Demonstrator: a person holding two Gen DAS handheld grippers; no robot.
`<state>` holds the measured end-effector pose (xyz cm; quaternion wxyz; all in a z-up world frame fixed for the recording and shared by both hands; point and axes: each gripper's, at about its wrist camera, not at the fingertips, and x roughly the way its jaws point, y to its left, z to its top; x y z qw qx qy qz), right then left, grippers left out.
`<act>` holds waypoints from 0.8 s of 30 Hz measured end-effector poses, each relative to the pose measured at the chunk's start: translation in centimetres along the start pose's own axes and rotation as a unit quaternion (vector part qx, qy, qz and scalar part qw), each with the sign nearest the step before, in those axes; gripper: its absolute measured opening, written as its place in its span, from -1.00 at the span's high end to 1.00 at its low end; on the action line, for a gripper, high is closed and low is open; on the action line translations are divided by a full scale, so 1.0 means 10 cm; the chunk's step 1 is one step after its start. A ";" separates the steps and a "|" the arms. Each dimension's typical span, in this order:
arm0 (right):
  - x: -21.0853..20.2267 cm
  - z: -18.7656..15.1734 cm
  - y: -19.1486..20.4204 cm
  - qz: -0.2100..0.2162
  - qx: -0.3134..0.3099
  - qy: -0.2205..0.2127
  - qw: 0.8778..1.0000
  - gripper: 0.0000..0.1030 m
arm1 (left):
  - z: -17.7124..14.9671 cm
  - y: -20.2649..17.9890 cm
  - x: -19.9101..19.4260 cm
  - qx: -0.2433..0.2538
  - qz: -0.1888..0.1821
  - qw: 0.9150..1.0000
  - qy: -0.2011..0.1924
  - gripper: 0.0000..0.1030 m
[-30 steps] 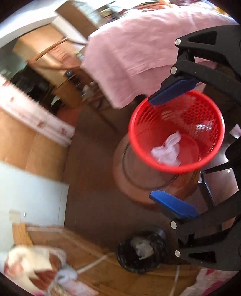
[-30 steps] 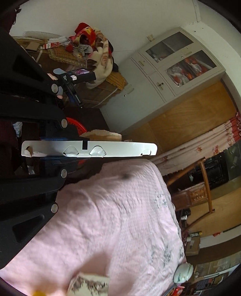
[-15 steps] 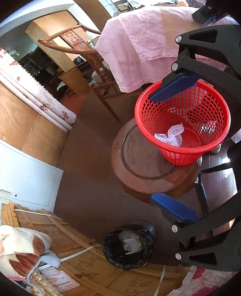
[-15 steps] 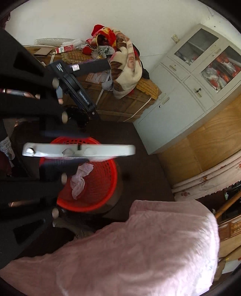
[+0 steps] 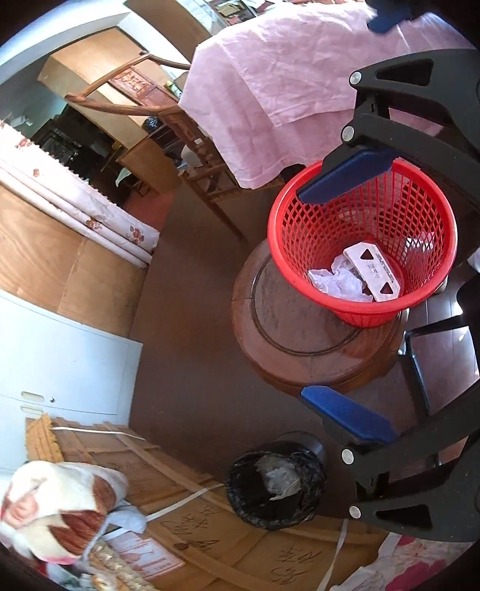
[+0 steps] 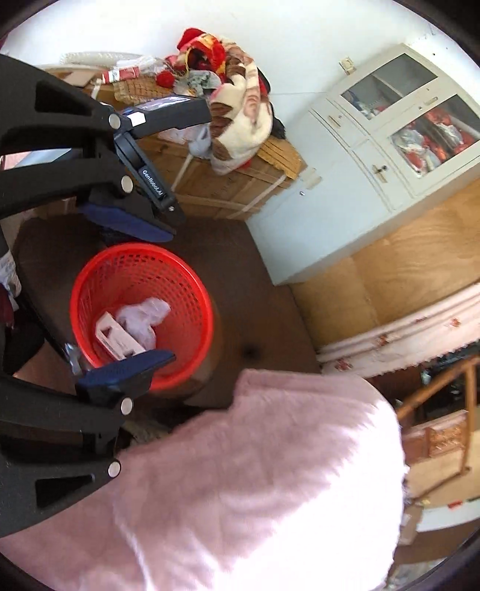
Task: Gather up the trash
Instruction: 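Lower the cardboard sleeve into the red basket and open the right tool, then return the left tool to the table and grasp the white bird-painted mug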
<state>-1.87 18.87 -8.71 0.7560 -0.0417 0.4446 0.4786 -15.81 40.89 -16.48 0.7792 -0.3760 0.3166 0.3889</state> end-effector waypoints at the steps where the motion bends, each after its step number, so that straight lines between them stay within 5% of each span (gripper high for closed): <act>1: -0.09 -0.01 0.00 -0.009 -0.003 -0.011 1.000 -0.32 | -0.01 -0.02 -0.01 0.004 -0.001 1.000 -0.001 -0.84; 12: -1.22 -0.19 -0.21 -0.129 -0.005 -0.158 0.979 -0.87 | -0.18 -0.34 -0.10 0.060 -0.008 0.998 -0.013 -0.85; 24: -2.61 -0.78 -1.04 -0.282 0.040 -0.243 0.927 -0.89 | -0.50 -0.81 -0.21 0.150 -0.022 0.988 -0.033 -0.87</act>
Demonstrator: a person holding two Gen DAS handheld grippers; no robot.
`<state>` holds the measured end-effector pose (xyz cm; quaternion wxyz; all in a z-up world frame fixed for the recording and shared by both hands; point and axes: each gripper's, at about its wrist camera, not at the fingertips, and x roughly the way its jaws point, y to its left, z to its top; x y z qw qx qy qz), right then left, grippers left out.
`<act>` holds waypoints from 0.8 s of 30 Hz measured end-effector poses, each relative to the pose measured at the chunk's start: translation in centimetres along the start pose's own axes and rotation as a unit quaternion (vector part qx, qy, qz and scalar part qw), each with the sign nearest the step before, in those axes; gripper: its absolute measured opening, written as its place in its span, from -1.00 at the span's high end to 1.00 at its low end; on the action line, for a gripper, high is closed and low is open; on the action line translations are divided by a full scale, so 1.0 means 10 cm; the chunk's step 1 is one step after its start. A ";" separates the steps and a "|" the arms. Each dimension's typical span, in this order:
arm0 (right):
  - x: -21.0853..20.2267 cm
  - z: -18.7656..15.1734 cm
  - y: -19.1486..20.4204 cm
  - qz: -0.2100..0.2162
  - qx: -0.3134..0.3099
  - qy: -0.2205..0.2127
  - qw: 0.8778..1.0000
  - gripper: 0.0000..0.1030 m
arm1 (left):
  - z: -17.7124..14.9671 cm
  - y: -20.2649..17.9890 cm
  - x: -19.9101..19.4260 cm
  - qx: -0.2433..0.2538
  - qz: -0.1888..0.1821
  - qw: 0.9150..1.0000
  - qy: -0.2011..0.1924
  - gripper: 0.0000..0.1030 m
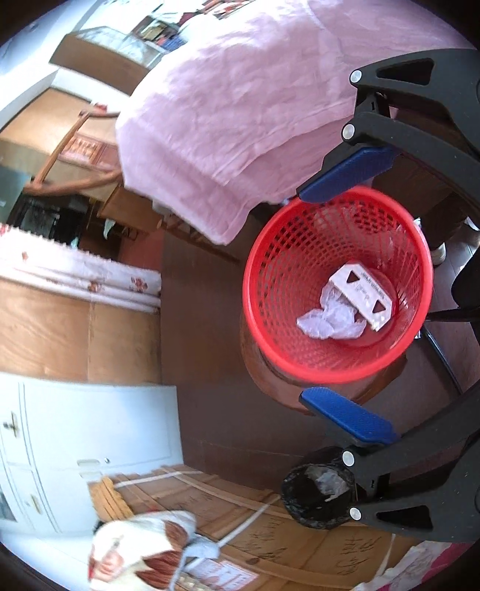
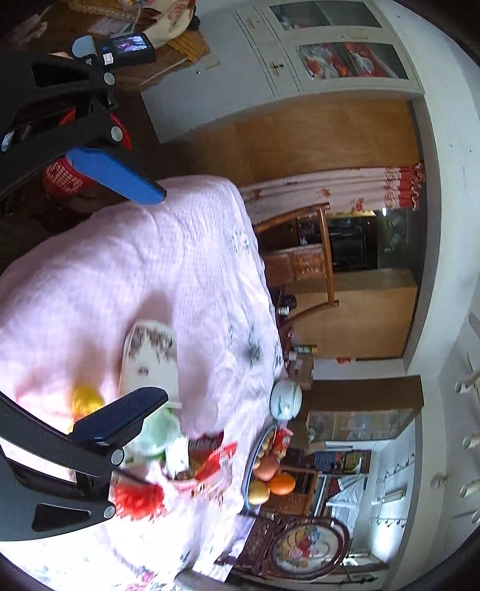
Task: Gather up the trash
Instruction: 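Return the left tool to the table and grasp the white bird-painted mug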
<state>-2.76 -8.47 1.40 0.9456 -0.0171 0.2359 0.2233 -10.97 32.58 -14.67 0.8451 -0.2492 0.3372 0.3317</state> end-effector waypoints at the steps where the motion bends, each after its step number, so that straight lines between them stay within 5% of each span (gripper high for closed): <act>1: -0.06 -0.01 -0.16 -0.013 0.008 -0.001 1.000 -0.89 | -0.02 -0.04 -0.01 0.006 -0.007 1.000 0.001 -0.87; 9: -0.37 -0.19 -1.19 -0.107 0.047 0.009 0.993 -0.89 | -0.19 -0.61 -0.11 0.076 -0.073 0.994 0.033 -0.87; 13: -0.38 -0.29 -1.43 -0.126 0.056 0.014 0.990 -0.89 | -0.08 -1.02 -0.35 0.105 -0.137 0.985 0.033 -0.87; 17: -0.34 -0.35 -1.61 -0.125 0.078 0.015 0.989 -0.89 | 0.02 -1.59 -0.65 0.149 -0.218 0.964 0.030 -0.87; 24: -0.29 -0.47 -1.86 -0.107 0.126 0.016 0.986 -0.89 | -0.12 -2.81 -1.08 0.278 -0.311 0.909 0.019 -0.87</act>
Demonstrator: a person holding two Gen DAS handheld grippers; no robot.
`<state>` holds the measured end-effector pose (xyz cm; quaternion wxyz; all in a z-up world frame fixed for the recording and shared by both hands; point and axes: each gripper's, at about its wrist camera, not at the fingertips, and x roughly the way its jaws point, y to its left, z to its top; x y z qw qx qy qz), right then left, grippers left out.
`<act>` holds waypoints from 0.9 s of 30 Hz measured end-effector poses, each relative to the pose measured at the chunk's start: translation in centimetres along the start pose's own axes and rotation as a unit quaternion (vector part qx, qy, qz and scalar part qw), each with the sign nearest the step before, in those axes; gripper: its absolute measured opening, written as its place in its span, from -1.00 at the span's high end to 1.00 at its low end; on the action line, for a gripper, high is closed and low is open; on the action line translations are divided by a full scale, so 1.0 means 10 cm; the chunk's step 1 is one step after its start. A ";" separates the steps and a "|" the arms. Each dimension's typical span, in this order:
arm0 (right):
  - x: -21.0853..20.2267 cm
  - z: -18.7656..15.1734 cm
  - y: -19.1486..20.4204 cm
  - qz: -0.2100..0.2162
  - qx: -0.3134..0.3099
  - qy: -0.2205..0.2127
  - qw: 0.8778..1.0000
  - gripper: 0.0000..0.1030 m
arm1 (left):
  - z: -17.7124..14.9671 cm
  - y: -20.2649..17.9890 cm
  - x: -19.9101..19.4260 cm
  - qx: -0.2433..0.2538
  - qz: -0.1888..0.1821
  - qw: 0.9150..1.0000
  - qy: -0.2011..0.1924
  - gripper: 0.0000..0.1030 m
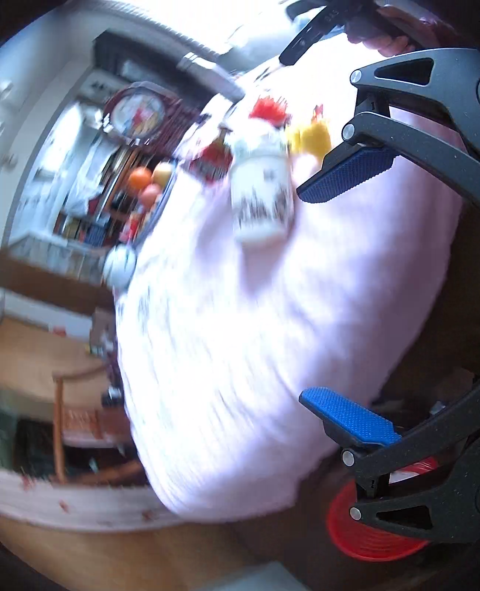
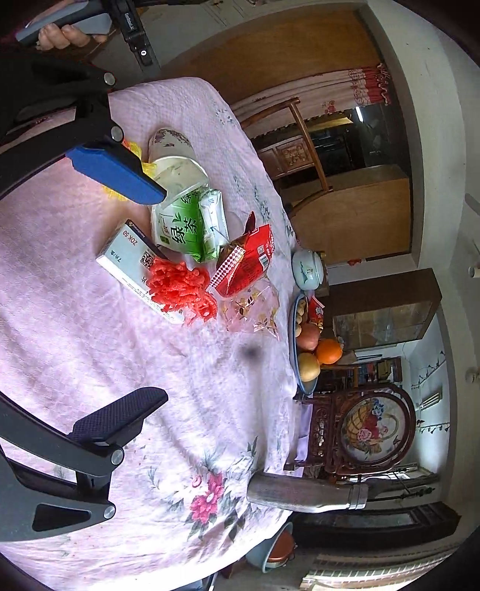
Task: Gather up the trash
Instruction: 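Return the left tool to the table and grasp the white bird-painted mug, then carry the mug toward the red basket with the left tool while the right tool grasps the red yarn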
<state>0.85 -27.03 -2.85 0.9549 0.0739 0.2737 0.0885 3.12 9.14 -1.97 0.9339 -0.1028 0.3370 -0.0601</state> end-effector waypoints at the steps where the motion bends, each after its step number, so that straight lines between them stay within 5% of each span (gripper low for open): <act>1: -0.01 0.00 -0.02 0.010 0.008 0.001 1.000 -0.89 | 0.05 -0.16 0.08 0.022 -0.005 1.000 0.002 -0.87; 5: 0.03 0.00 -0.08 0.031 0.030 0.013 0.999 -0.89 | 0.19 -0.57 0.38 0.073 0.001 0.997 0.012 -0.87; 13: 0.08 -0.01 -0.08 0.049 0.037 0.031 0.998 -0.89 | 0.16 -0.84 0.87 0.079 -0.027 0.994 0.065 -0.87; 17: 0.06 -0.01 -0.04 0.046 0.027 0.027 0.998 -0.89 | 0.16 -0.76 0.95 0.082 0.010 0.995 0.062 -0.83; 19: 0.05 -0.02 -0.04 0.044 0.024 0.024 0.998 -0.89 | 0.19 -0.63 0.87 0.070 0.015 0.996 0.048 -0.57; 27: 0.06 -0.02 -0.06 0.044 0.030 0.027 0.998 -0.89 | 0.23 -0.23 0.59 0.048 0.051 0.997 0.024 -0.57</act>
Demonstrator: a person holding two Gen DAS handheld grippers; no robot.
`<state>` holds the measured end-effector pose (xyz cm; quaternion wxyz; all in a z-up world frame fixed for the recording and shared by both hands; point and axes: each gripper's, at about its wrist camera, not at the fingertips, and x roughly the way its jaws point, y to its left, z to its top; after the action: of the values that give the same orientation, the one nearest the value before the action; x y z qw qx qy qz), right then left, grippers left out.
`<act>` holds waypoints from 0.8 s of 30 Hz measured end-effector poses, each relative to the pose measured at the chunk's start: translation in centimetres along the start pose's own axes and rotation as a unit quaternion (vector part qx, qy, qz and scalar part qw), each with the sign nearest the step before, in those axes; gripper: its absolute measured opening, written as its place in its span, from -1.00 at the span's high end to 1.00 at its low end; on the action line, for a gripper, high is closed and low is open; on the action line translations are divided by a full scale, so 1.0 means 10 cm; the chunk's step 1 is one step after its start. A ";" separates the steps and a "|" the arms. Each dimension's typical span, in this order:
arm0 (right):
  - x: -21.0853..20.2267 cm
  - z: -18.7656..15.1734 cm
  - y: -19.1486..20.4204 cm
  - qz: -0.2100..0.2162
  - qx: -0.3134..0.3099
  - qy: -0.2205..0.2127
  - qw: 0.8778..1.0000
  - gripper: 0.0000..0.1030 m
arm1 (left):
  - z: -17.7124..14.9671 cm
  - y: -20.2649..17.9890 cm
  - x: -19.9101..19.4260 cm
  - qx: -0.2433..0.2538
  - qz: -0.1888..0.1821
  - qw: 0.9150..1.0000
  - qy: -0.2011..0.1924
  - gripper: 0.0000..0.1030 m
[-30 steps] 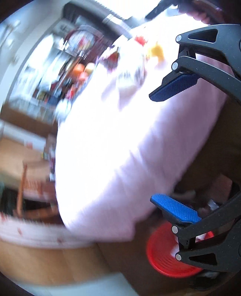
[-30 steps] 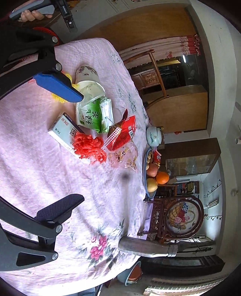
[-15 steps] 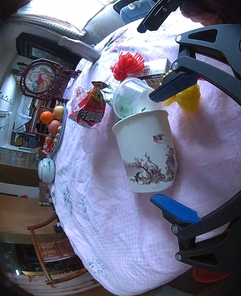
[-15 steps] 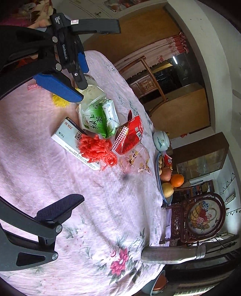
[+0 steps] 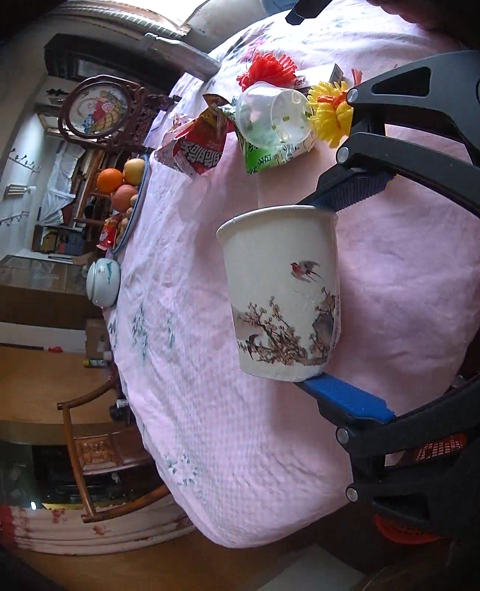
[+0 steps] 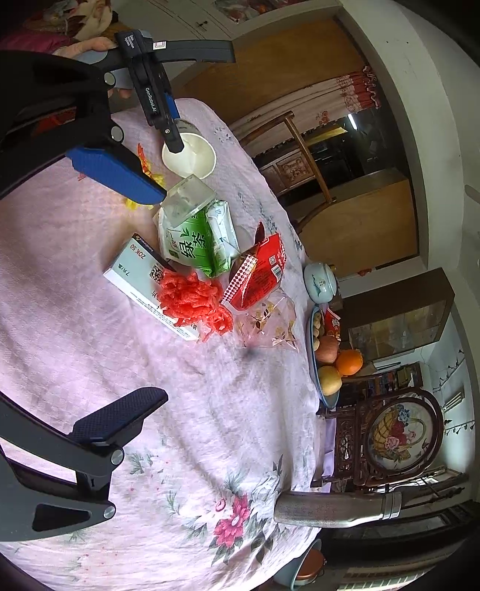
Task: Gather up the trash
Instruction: 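Carry the mug toward the red basket with the left tool while the right tool grasps the red yarn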
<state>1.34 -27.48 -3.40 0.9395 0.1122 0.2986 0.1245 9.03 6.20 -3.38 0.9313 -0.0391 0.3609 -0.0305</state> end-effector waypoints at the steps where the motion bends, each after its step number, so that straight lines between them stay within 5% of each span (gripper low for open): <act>1: 0.00 0.00 0.00 0.000 0.001 0.001 1.000 -0.89 | -0.01 0.04 -0.02 -0.005 0.000 1.000 -0.001 -0.57; 9: 0.08 0.02 0.02 -0.007 -0.008 0.015 1.000 -0.89 | -0.11 0.16 -0.25 -0.034 -0.017 0.999 -0.027 -0.57; 14: 0.21 0.12 -0.15 -0.001 0.042 0.040 0.998 -0.86 | -0.13 0.18 -0.41 -0.040 -0.035 0.998 -0.042 -0.57; 18: 0.40 0.28 -0.19 0.041 0.088 0.073 0.993 -0.44 | -0.14 0.19 -0.50 -0.035 -0.034 0.998 -0.050 -0.57; 20: 0.51 0.35 -0.11 0.028 0.076 0.077 0.994 -0.26 | -0.15 0.21 -0.53 -0.038 -0.036 0.997 -0.052 -0.57; 24: 0.73 0.33 0.03 -0.006 0.045 0.104 0.994 0.61 | -0.18 0.34 -0.65 -0.050 -0.035 0.996 -0.063 -0.57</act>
<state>9.04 -25.42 -4.59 0.8983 0.1388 0.4004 0.1162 3.11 10.03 -0.69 0.9474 -0.1001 0.3009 -0.0428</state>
